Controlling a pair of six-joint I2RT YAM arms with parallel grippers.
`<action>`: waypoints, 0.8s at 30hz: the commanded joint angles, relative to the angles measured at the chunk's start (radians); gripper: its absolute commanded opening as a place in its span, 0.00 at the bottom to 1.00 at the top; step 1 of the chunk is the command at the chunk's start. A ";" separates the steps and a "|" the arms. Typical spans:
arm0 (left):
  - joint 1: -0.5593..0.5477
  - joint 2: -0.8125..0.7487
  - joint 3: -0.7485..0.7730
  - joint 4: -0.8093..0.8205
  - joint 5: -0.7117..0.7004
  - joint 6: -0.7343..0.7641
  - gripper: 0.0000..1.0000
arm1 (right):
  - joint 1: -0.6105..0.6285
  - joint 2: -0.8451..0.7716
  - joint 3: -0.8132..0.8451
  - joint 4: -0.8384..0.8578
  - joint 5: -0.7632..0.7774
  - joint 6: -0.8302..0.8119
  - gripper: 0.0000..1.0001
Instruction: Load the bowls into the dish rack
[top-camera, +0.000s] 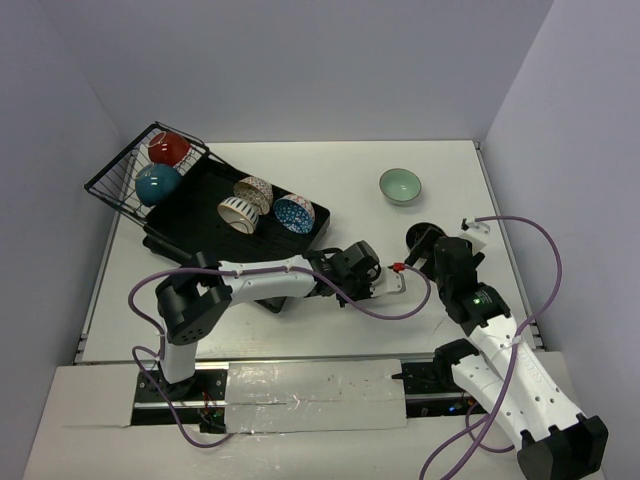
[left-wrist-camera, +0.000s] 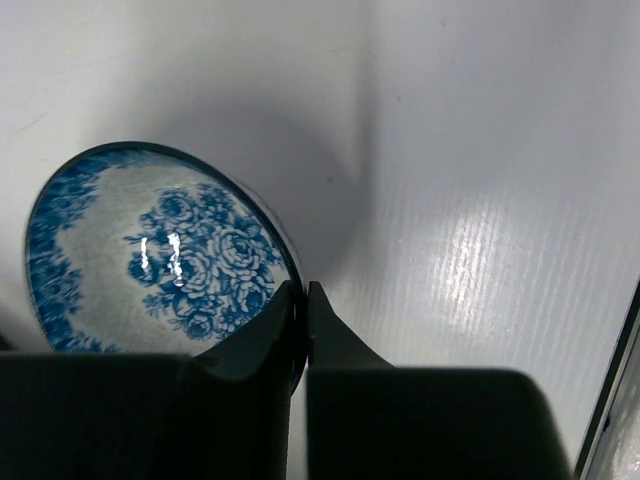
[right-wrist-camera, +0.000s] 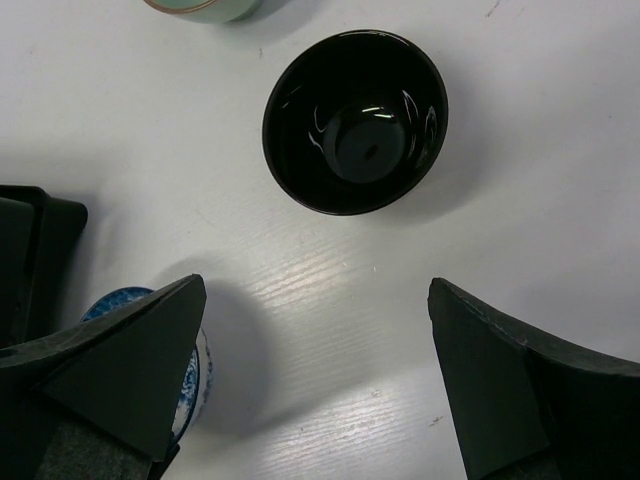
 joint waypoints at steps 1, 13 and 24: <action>0.002 -0.005 0.041 -0.002 0.013 0.004 0.03 | -0.007 -0.009 -0.005 0.034 0.017 -0.001 1.00; 0.046 -0.252 0.003 0.112 0.098 -0.228 0.00 | -0.007 -0.047 -0.006 0.040 0.007 -0.004 1.00; 0.281 -0.736 -0.471 0.548 0.138 -0.901 0.00 | -0.007 -0.070 -0.013 0.065 -0.031 -0.013 1.00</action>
